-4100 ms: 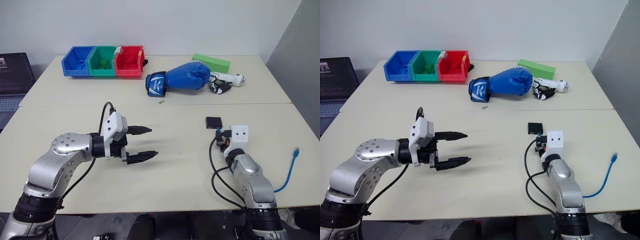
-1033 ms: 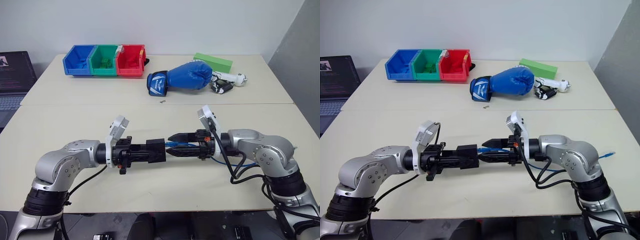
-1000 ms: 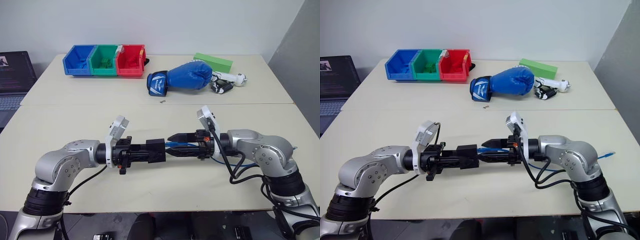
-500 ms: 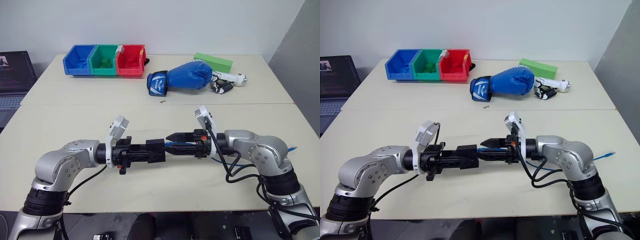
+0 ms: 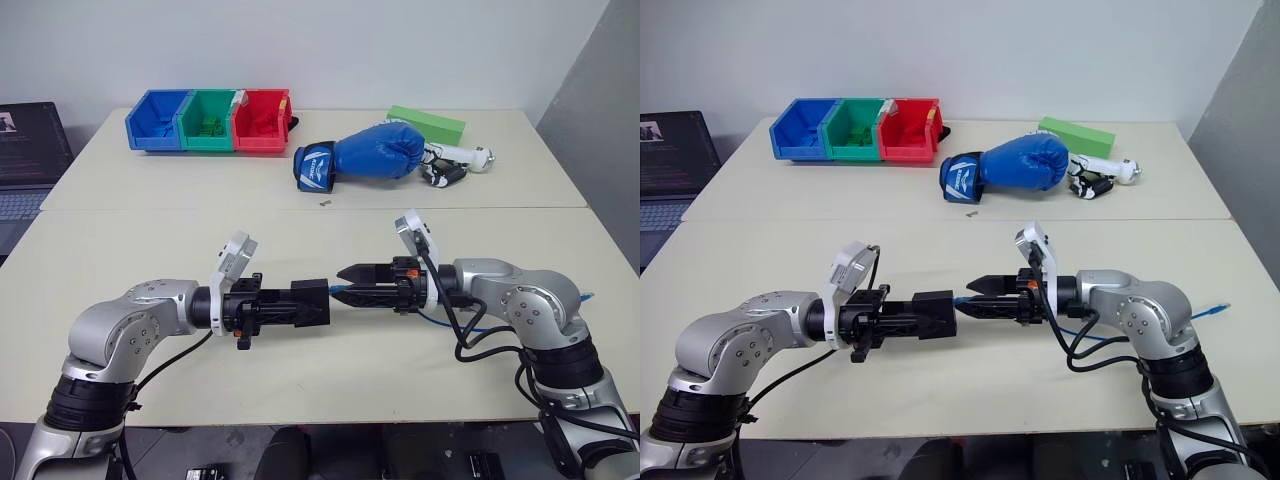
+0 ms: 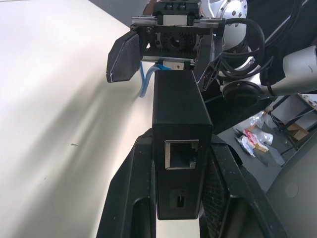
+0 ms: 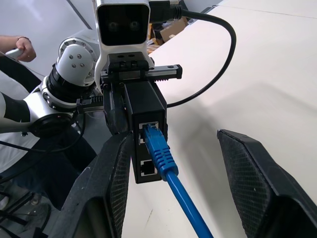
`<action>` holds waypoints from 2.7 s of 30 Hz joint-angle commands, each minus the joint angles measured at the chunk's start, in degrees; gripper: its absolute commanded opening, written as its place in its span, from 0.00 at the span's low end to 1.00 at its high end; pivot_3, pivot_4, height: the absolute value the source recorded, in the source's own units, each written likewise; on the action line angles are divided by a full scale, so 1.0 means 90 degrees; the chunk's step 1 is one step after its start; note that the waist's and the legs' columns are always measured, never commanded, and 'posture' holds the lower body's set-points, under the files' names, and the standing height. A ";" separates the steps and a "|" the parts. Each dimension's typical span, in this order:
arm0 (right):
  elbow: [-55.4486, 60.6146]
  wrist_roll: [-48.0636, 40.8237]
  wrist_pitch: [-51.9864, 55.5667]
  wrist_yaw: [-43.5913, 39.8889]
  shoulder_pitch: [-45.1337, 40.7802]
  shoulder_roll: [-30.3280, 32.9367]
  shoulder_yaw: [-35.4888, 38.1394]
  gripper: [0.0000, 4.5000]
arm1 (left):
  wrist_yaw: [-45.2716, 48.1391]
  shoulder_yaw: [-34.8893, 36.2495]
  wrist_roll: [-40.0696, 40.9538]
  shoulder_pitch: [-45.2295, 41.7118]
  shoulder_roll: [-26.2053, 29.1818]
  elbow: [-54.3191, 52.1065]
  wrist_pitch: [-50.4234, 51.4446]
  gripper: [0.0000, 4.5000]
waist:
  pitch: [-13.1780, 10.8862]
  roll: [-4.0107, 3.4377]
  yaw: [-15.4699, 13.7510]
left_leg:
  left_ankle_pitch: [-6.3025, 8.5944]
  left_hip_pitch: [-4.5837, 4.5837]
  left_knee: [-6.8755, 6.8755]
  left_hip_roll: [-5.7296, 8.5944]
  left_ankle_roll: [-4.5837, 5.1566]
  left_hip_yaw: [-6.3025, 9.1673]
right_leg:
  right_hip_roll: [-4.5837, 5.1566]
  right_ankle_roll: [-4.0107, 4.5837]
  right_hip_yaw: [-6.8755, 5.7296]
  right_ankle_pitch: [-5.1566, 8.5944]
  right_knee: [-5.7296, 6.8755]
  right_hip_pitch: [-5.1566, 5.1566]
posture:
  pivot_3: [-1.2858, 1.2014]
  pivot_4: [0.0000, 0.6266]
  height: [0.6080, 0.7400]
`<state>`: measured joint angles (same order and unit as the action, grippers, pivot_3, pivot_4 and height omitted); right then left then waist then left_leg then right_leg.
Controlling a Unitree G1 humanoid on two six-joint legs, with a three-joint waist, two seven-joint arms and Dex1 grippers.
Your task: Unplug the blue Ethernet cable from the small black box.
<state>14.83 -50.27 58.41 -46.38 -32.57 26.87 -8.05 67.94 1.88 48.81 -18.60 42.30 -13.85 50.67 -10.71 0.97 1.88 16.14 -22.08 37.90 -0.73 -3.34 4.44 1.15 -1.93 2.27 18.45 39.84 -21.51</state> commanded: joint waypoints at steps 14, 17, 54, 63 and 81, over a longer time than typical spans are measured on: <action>0.0293 0.0115 -0.0052 -0.0182 -0.0115 0.0094 -0.0040 0.00 | -0.0106 0.0019 0.0038 -0.0028 -0.0083 -0.0104 -0.0064 0.18 | 0.0000 0.0000 0.0000 | 0.0000 -0.0002 0.0000 0.0000 0.0000 0.0000 | 0.0000 0.0000 -0.0001 0.0000 0.0000 -0.0002 | 0.52 0.24 1.00; 0.0315 0.0100 -0.0024 -0.0205 -0.0107 0.0095 -0.0043 0.00 | -0.0130 0.0010 0.0037 -0.0027 -0.0130 -0.0104 -0.0062 0.18 | 0.0000 0.0000 -0.0001 | 0.0000 -0.0002 0.0000 0.0000 0.0000 0.0000 | 0.0000 0.0000 0.0000 0.0000 0.0000 -0.0002 | 0.52 0.24 1.00; -0.5104 0.4570 -0.5138 0.2022 -0.1207 0.0089 0.0008 0.00 | -0.0411 0.0200 -0.0800 0.0289 0.0133 0.0122 -0.0909 0.18 | -0.0001 0.0000 0.0004 | -0.0002 -0.0063 0.0004 0.0002 -0.0003 -0.0015 | 0.0002 0.0000 0.0005 -0.0001 0.0007 -0.0066 | 0.52 0.24 1.00; -0.5221 0.4455 -0.4995 0.1589 -0.0968 0.0021 0.0530 0.45 | -0.1243 0.0338 -0.1426 0.0203 -0.0261 0.0430 -0.1485 0.18 | -0.0001 -0.0001 0.0014 | -0.0014 -0.0087 0.0005 -0.0001 -0.0024 -0.0024 | 0.0005 0.0000 0.0007 -0.0002 0.0009 -0.0088 | 0.52 0.24 1.00; 0.0104 0.2609 -0.2591 -0.1000 -0.0549 0.0755 -0.0119 0.94 | -0.5182 0.0982 -0.4417 -0.0018 -0.1846 0.3705 -0.6107 0.18 | 0.0001 0.0002 -0.0020 | -0.0002 -0.0085 0.0015 -0.0006 -0.0003 0.0000 | 0.0016 0.0001 -0.0003 -0.0003 0.0016 -0.0083 | 0.52 0.24 1.00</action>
<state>12.15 -25.90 33.48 -54.99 -35.79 34.30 -8.15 24.59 8.97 11.29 -18.21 25.98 17.30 1.49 -10.70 0.99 1.69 16.12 -22.85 38.06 -0.75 -3.37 4.44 1.29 -1.92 2.24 18.43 39.99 -22.25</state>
